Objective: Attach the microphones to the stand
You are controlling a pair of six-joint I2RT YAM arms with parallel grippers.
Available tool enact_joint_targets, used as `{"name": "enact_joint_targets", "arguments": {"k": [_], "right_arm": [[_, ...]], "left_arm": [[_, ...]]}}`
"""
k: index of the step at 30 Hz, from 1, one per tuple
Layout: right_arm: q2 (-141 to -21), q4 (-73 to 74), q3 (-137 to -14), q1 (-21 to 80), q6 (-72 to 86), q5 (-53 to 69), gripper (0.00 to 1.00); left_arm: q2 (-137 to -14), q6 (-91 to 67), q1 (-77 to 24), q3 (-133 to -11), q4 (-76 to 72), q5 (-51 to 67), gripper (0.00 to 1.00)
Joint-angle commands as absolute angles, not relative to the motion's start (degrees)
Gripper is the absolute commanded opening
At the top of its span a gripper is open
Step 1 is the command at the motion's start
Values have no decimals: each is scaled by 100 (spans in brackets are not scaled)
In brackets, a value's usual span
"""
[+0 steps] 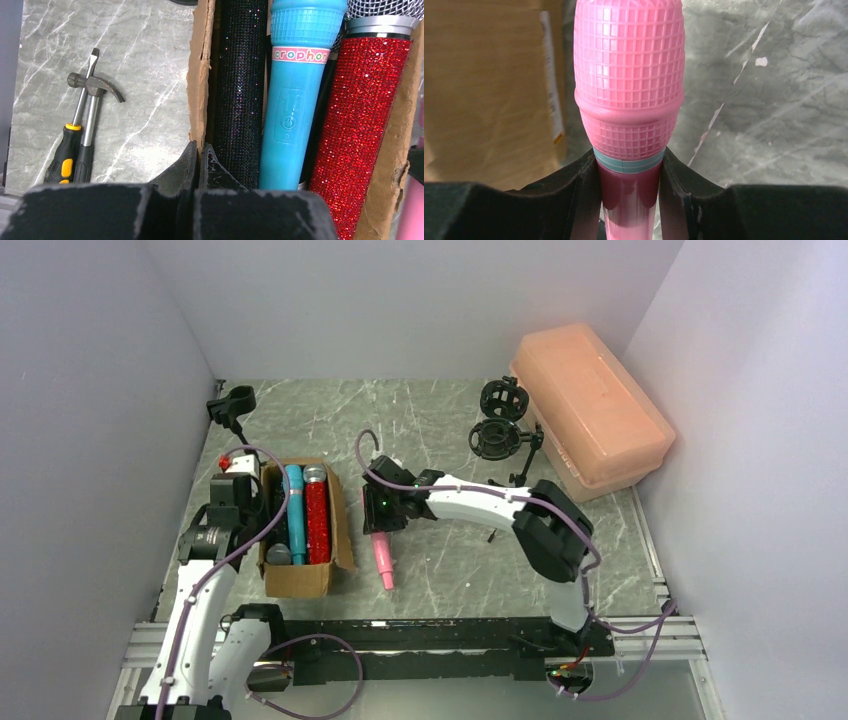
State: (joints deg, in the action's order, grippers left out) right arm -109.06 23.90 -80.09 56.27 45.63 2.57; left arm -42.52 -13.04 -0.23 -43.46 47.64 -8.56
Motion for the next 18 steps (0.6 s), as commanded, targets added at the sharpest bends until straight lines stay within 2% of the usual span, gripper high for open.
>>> {"name": "enact_joint_targets", "arguments": {"k": [1,3,12,15,18], "right_arm": [[-11184,2128,-8513,5572,4631,139,19],[-11400,2032,-8600,5511,4760,202,23],[-12002,2153,-9077,5457,5143,235,64],[-11973,2172,-9049,5449,5159,260,68],[-11684,2157,-8948,5423,5155,140,65]], "left_arm": [[-4335,-1215,-18,-4525,4111,-822,0],[-4345,-1141,-18,-4478,4040,-792,0],[-4221,-878,-18,-4481,3926,-637,0],[-4159,-836,-18,-4474,3909,-647,0],[-4138,-802,-18,-4489,3935,-686,0]]}}
